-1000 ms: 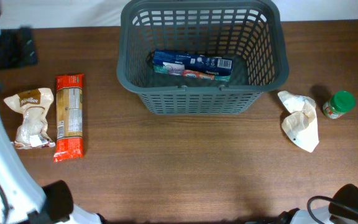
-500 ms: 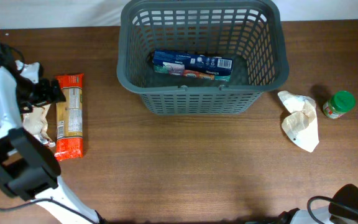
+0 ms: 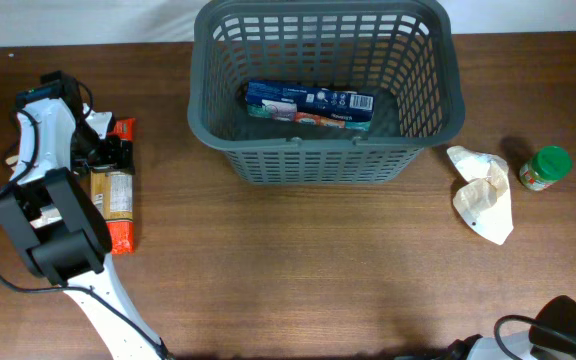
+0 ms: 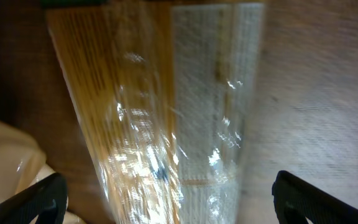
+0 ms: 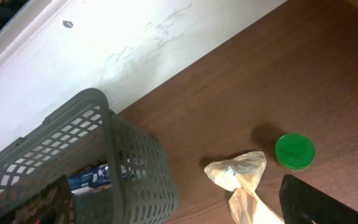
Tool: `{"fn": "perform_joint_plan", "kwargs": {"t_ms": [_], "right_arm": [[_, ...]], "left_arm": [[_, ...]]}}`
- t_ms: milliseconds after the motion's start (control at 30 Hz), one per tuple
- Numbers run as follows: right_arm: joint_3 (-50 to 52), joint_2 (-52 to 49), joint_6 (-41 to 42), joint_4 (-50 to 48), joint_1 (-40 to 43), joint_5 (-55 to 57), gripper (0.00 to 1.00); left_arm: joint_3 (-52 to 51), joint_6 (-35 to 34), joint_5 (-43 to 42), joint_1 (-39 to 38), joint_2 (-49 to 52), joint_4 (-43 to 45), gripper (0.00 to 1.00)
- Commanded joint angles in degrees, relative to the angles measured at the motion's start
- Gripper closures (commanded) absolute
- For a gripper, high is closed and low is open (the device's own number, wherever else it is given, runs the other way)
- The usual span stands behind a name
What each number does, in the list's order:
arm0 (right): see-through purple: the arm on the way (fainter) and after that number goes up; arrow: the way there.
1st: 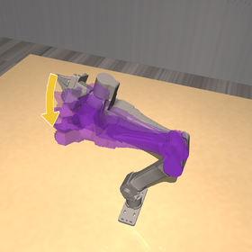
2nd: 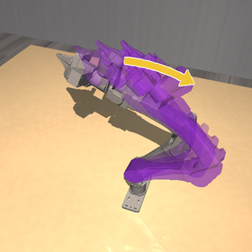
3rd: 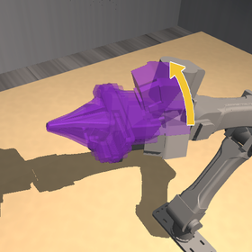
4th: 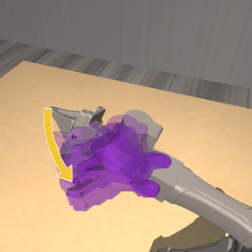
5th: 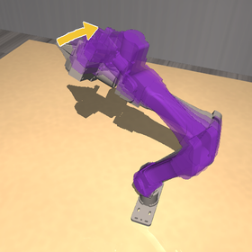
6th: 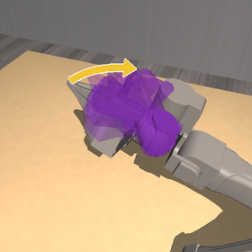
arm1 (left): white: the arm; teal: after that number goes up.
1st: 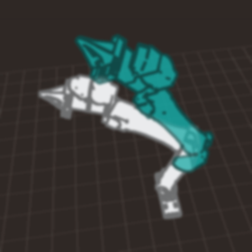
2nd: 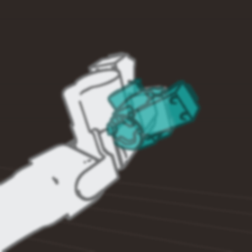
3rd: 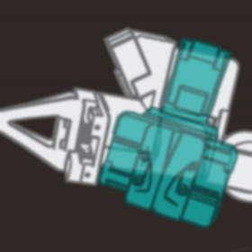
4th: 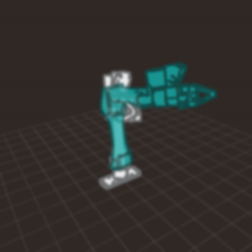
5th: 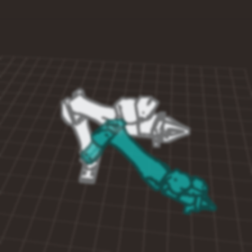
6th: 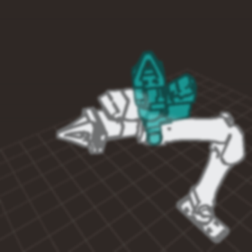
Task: Pack container
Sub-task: 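Grasp the red pasta package with the left gripper and lift it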
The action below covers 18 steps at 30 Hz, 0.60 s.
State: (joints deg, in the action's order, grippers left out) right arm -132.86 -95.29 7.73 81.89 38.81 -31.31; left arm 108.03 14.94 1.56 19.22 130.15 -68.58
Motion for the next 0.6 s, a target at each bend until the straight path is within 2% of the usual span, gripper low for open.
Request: {"fn": "perform_joint_plan", "kwargs": {"t_ms": [0,267,333,367,400,433,567], "right_arm": [[-0.2,0.0,0.1,-0.2,0.3,0.3,0.01],[-0.2,0.0,0.1,-0.2,0.3,0.3,0.01],[-0.2,0.0,0.1,-0.2,0.3,0.3,0.01],[-0.2,0.0,0.1,-0.2,0.3,0.3,0.01],[-0.2,0.0,0.1,-0.2,0.3,0.3,0.01],[-0.2,0.0,0.1,-0.2,0.3,0.3,0.01],[-0.2,0.0,0.1,-0.2,0.3,0.3,0.01]], "left_arm": [[-0.2,-1.6,1.7,0.5,2.0,0.7,0.08],[-0.4,-2.1,2.1,0.3,6.4,0.2,0.11],[-0.4,-2.1,2.1,0.2,6.5,0.0,0.23],[-0.4,-2.1,2.1,0.3,6.5,0.0,0.37],[-0.4,-2.1,2.1,0.3,6.5,-0.2,0.61],[-0.4,-2.1,2.1,0.2,6.5,-0.8,0.97],[3.1,-2.3,2.1,-1.4,6.3,-4.6,0.98]]}}
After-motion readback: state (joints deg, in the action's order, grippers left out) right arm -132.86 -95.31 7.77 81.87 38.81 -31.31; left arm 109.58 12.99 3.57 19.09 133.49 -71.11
